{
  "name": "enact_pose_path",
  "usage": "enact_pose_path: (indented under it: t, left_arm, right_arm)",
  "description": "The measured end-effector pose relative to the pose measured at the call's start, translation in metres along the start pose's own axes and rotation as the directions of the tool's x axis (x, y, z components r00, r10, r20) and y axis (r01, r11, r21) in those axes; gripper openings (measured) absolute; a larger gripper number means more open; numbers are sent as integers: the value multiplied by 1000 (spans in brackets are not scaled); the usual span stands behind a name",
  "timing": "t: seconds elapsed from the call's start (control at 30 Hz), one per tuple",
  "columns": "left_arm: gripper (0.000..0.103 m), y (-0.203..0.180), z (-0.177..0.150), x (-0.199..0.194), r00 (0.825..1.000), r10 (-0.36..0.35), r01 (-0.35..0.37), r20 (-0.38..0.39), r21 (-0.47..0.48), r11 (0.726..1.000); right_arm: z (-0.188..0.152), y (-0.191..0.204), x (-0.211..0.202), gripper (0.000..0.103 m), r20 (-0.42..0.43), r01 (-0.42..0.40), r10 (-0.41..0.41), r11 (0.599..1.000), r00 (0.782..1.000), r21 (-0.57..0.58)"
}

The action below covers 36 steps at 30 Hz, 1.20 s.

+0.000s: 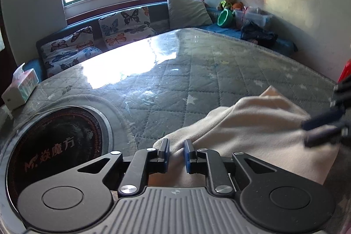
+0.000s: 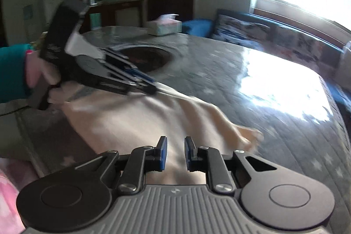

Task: Fold clothes

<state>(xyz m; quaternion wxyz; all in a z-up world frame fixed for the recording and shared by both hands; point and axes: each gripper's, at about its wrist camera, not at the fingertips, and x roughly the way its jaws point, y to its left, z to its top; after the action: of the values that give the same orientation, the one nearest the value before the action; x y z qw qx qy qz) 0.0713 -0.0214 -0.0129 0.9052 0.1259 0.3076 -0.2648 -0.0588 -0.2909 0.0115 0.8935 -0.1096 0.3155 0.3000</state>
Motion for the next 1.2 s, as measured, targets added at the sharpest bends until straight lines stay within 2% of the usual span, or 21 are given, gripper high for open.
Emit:
enact_pose_path:
  t: [0.27, 0.53, 0.63, 1.0, 1.2]
  left_arm:
    - [17, 1, -6, -57, 996, -5, 10, 91, -54, 999]
    - [15, -10, -52, -105, 994, -34, 46, 101, -122, 991]
    - [15, -12, -64, -109, 995, -55, 67, 83, -150, 986]
    - [14, -4, -87, -100, 1000, -25, 27, 8, -206, 978]
    - [14, -2, -71, -104, 999, -46, 50, 29, -191, 980]
  right_arm:
    - [13, 39, 20, 15, -6, -107, 107, 989, 994, -103]
    - [4, 53, 31, 16, -41, -130, 126, 983, 991, -131]
    - [2, 55, 33, 17, -53, -132, 126, 982, 991, -135]
    - [5, 57, 36, 18, -66, -153, 145, 980, 987, -130]
    - [12, 50, 31, 18, -52, -154, 149, 982, 988, -111]
